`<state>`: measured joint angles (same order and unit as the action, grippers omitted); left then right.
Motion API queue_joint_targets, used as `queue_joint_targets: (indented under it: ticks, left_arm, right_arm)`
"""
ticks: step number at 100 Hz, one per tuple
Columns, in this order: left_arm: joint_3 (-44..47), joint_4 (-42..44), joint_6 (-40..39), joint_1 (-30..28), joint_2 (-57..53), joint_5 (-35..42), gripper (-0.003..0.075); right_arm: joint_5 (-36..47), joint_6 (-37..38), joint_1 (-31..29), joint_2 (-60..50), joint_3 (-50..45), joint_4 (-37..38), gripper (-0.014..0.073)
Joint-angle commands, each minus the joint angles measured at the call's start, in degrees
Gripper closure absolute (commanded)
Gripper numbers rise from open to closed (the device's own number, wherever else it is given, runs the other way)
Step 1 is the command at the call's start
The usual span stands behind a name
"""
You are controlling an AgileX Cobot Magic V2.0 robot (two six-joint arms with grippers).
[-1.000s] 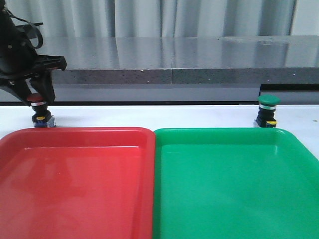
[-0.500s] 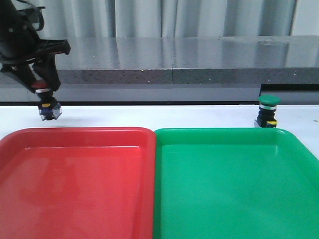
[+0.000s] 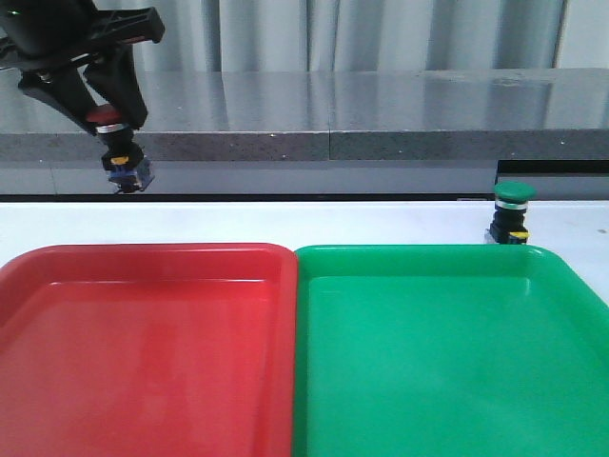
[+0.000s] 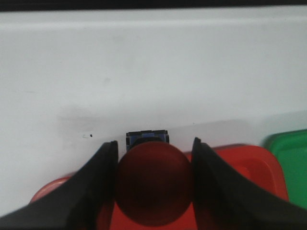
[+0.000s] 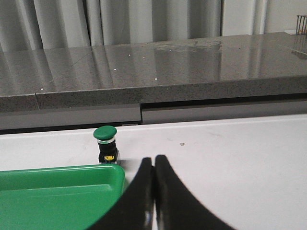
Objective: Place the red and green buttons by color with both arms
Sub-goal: 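Lift the red button with the left gripper, then lower the red button into the red tray and open the left gripper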
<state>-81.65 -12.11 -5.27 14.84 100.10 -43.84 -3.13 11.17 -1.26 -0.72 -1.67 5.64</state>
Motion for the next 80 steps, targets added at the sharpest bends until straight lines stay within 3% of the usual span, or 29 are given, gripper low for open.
queue_joint_targets:
  ticks: [1, 36, 80]
  left_arm:
    - [0.99, -0.31, -1.42, 1.59, -5.12, 4.36, 0.0741]
    - [9.53, 6.66, -10.18, 6.79, -7.46, 5.60, 0.0741]
    - [19.24, 6.51, -11.20, 9.74, -7.33, 11.29, 0.0741]
  right_arm:
    - [4.32, -0.26, -0.16, -0.43, 1.17, 0.56, 0.0657]
    - [4.32, -0.26, -0.16, -0.43, 1.17, 0.56, 0.0657]
    - [4.32, -0.26, -0.16, -0.43, 1.17, 0.56, 0.0657]
